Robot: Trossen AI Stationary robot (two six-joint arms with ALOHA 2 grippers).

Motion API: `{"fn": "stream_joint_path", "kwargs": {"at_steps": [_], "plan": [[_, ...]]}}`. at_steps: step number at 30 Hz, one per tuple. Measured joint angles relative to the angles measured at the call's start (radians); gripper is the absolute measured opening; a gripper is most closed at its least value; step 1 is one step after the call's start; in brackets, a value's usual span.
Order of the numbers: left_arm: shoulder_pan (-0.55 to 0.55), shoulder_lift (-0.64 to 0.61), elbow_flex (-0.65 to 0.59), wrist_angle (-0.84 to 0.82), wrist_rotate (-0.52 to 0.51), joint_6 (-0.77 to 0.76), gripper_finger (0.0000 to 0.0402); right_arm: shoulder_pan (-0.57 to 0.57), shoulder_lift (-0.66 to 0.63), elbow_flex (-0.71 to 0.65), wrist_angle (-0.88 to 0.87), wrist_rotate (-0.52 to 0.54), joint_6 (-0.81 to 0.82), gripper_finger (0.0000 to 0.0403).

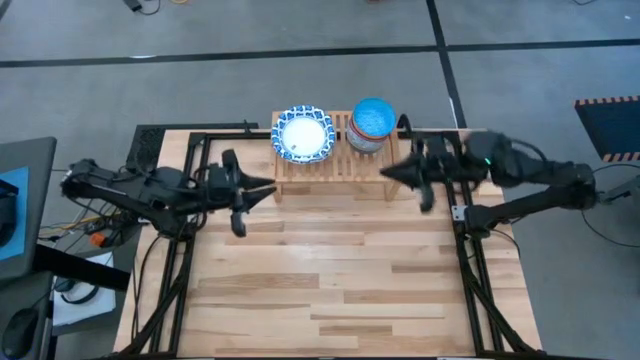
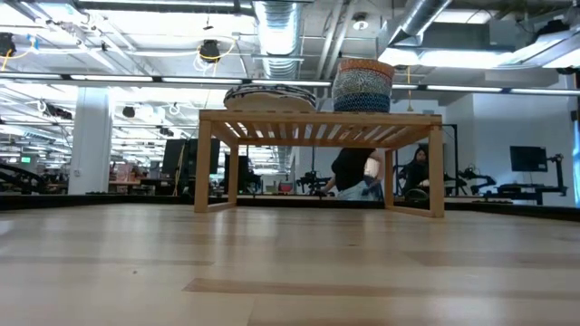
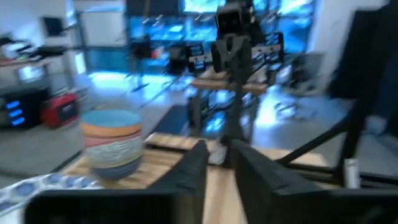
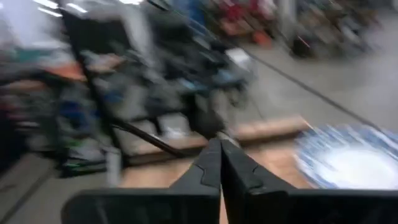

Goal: Place and stack bowls onto a shelf
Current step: Return to Home Position

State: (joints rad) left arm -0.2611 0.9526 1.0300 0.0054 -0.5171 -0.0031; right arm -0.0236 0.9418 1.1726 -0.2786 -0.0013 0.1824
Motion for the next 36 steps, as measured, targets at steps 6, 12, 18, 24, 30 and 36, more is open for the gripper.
{"fn": "stream_joint_path", "kwargs": {"at_steps": [6, 12, 18, 24, 30, 36], "plan": [[0.0, -0.186, -0.237, 0.181, 0.118, -0.025, 0.0009, 0.19, -0.153, -0.198, 0.146, 0.103, -0.038, 0.0034], [0.001, -0.324, -0.334, 0.069, 0.116, 0.066, 0.0011, 0.23, -0.208, -0.27, -0.087, 0.163, -0.068, 0.0034], [-0.001, -0.421, -0.513, 0.162, 0.157, 0.071, 0.0004, 0.258, -0.287, -0.418, 0.112, 0.161, -0.24, 0.0017], [-0.001, -0.531, -0.682, 0.298, 0.134, 0.043, 0.0003, 0.25, -0.418, -0.606, 0.269, 0.16, -0.27, 0.0023], [-0.001, -0.601, -0.691, 0.16, 0.123, 0.047, 0.0001, 0.251, -0.527, -0.687, 0.26, 0.16, -0.264, 0.0018], [-0.001, -0.712, -0.691, -0.06, 0.119, 0.051, 0.0, 0.25, -0.643, -0.761, 0.246, 0.176, -0.258, 0.0018]]}}
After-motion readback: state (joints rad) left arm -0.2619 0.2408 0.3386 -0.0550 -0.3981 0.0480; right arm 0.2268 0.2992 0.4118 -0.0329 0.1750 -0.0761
